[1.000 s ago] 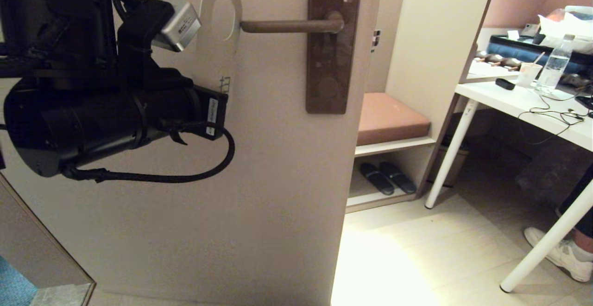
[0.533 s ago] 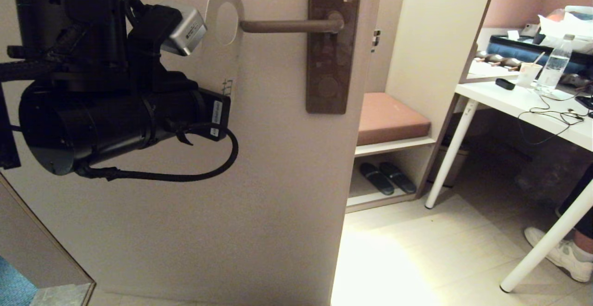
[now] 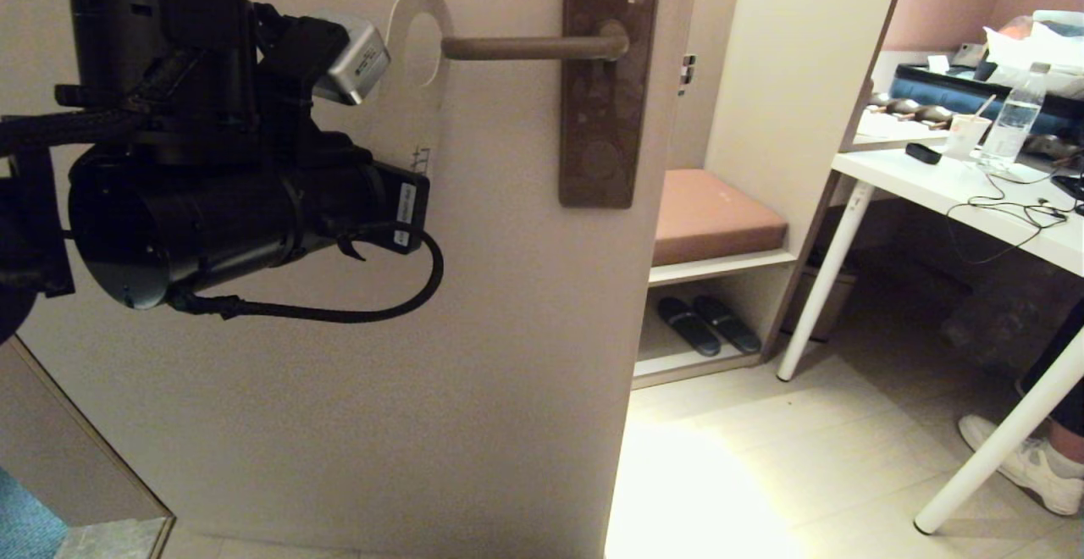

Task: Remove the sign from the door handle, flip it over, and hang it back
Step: Hang the sign back with the other side facing out

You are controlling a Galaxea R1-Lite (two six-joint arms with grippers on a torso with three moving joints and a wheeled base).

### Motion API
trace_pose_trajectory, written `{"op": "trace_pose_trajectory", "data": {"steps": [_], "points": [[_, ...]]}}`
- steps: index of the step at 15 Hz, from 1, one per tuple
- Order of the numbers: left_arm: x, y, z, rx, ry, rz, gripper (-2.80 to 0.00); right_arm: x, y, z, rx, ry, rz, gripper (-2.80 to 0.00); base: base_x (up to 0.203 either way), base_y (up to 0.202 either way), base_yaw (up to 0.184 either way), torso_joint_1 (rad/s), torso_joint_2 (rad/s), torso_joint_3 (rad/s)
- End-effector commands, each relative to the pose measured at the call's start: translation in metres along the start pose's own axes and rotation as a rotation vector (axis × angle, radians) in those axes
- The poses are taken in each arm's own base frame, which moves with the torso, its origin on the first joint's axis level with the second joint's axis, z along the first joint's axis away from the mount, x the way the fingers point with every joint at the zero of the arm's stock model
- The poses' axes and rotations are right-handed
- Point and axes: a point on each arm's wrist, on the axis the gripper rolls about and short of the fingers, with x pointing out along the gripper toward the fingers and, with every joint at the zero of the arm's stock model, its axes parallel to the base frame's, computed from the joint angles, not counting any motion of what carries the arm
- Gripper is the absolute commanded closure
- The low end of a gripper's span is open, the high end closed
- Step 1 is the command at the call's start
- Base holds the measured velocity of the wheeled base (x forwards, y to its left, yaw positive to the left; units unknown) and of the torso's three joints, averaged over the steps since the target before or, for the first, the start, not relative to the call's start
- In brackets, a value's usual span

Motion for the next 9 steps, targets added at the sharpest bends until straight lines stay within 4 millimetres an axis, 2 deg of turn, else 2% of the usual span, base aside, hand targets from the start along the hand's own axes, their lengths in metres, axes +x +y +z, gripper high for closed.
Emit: {"op": "trace_pose_trajectory", "data": {"steps": [1,9], "points": [[0.0025,-0.0003,-0.0001,0.001,0.002,0.004,0.00,0.0001,0.0000,-0.0001,-0.001,0.002,0.001,0.00,0.000,0.000,0.000,0.000,0.00,0.000],[0.0116,-0.0008,0.0057,-0.003,-0.008,0.008,0.00,0.0001,0.0000,-0.0001,-0.001,0.002,0.001,0.00,0.000,0.000,0.000,0.000,0.00,0.000]]}}
